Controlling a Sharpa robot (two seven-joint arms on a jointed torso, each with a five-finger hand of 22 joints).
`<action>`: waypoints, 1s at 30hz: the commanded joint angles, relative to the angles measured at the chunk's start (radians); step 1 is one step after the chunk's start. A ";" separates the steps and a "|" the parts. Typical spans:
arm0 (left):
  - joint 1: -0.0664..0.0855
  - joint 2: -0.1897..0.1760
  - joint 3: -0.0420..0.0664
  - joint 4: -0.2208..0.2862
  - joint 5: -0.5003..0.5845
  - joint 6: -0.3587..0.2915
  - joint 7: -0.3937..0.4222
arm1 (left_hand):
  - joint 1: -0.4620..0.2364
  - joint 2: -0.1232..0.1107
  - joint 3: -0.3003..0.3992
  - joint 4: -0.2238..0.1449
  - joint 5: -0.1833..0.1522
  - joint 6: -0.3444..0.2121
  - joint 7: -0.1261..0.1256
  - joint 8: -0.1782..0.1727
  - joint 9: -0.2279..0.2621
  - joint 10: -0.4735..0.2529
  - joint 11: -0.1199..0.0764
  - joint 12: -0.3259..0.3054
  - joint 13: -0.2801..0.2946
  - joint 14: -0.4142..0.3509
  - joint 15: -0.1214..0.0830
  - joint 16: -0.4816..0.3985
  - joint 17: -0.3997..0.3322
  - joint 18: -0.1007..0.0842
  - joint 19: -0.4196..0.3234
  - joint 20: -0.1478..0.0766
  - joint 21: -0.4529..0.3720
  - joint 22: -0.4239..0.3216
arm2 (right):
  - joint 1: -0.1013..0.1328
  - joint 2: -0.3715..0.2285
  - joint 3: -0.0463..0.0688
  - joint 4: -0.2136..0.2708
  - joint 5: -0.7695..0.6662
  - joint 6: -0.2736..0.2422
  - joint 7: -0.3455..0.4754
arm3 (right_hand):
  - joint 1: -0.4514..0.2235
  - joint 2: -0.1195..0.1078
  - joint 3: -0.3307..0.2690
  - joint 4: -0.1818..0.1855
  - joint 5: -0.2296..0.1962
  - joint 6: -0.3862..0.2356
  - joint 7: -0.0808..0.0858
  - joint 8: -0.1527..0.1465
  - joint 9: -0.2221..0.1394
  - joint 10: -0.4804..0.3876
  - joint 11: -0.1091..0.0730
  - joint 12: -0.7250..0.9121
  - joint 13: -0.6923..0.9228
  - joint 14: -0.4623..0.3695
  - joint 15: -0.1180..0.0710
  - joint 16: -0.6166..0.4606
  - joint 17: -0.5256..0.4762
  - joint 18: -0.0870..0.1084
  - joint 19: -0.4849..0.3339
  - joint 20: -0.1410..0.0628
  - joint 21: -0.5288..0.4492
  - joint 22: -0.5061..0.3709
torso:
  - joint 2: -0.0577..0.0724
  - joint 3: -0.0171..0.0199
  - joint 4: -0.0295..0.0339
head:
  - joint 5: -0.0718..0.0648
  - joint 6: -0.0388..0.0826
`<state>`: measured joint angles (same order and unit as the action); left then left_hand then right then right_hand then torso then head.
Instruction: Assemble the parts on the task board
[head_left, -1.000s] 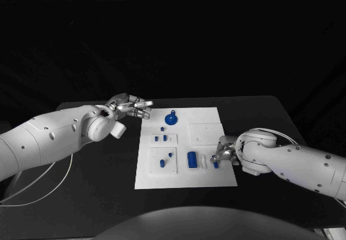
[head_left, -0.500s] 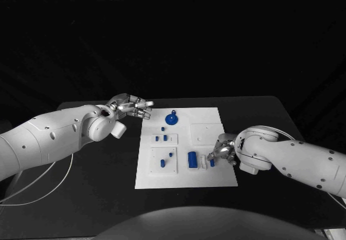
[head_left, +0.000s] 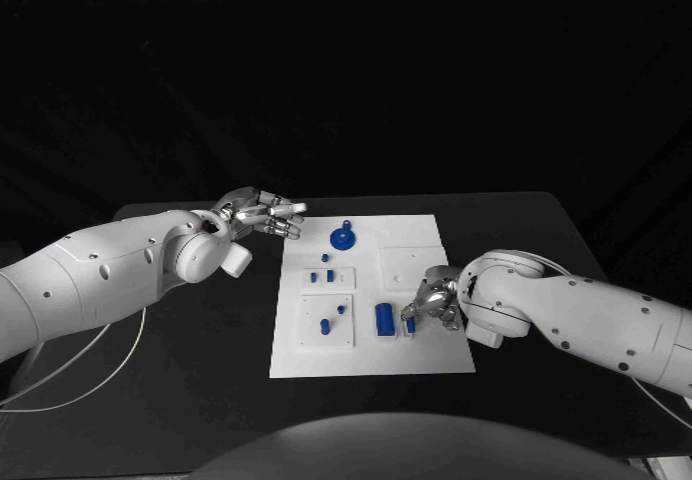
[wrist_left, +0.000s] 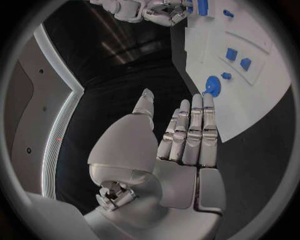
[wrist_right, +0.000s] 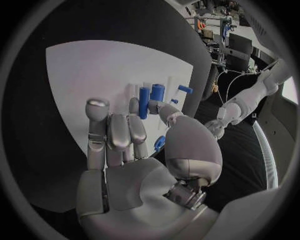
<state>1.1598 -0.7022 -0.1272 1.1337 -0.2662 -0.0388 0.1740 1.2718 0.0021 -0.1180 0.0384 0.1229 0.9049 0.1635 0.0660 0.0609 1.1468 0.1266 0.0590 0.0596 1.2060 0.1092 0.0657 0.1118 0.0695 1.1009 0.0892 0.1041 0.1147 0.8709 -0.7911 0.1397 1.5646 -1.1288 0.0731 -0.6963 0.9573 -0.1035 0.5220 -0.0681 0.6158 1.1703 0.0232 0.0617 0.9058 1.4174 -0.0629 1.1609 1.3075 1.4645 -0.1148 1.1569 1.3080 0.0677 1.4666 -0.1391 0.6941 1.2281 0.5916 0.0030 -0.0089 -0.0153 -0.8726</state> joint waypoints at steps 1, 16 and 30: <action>0.001 0.001 0.001 0.003 -0.002 0.016 0.002 | -0.004 0.002 -0.002 -0.001 0.003 -0.007 -0.001 -0.004 -0.001 -0.005 0.002 0.003 0.002 -0.001 -0.002 -0.001 0.001 -0.007 0.000 0.002 0.005 -0.001 | 0.000 0.012 -0.002 -0.010 -0.021 0.010 -0.042 | 0.025 0.015 0.169 -0.175 0.003 0.007 0.000 0.004 0.001 0.009 -0.005 0.001 0.039 0.012 -0.001 0.004 0.021 0.010 0.040 0.002 -0.006 0.001 | 0.001 -0.0007 0.0007 | -0.001 0.000; 0.001 -0.003 0.001 0.008 -0.003 0.015 -0.001 | -0.004 0.002 -0.002 -0.001 0.003 -0.007 -0.001 -0.004 -0.001 -0.005 0.002 0.003 0.002 -0.001 -0.002 -0.001 0.001 -0.007 0.000 0.002 0.005 -0.001 | -0.002 0.036 -0.019 -0.035 -0.104 0.038 -0.053 | 0.026 0.015 0.152 -0.171 -0.022 0.006 -0.001 0.004 0.008 0.006 -0.005 -0.005 0.036 0.012 0.001 -0.001 0.018 0.007 0.041 0.004 -0.023 0.005 | -0.001 -0.0001 0.0003 | 0.004 0.000; 0.001 -0.005 0.001 0.009 -0.004 0.016 -0.003 | -0.004 0.002 -0.001 -0.001 0.003 -0.012 0.000 -0.005 -0.001 -0.006 0.002 0.003 0.002 0.000 -0.002 -0.001 0.001 -0.007 0.001 0.002 0.006 -0.001 | -0.003 0.039 -0.021 -0.033 -0.122 0.041 -0.052 | 0.029 0.014 0.142 -0.169 -0.036 0.007 -0.002 0.004 0.010 0.005 -0.005 -0.010 0.032 0.012 0.002 -0.003 0.018 0.007 0.042 0.004 -0.031 0.008 | 0.000 0.0010 -0.0005 | 0.008 0.000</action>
<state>1.1598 -0.7077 -0.1271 1.1399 -0.2681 -0.0368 0.1686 1.2718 0.0021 -0.1180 0.0384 0.1229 0.8978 0.1637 0.0660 0.0609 1.1468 0.1266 0.0589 0.0596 1.2060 0.1092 0.0657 0.1116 0.0694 1.1008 0.0892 0.1041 0.1148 0.8699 -0.7529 0.1194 1.5314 -1.2304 0.0938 -0.6989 0.9653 -0.1042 0.5123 -0.0778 0.5845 1.1709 0.0235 0.0597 0.9141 1.4175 -0.0630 1.1568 1.3075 1.4630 -0.1133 1.1568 1.3076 0.0664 1.4666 -0.1391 0.6657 1.2351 0.5913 0.0035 -0.0092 -0.0083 -0.8726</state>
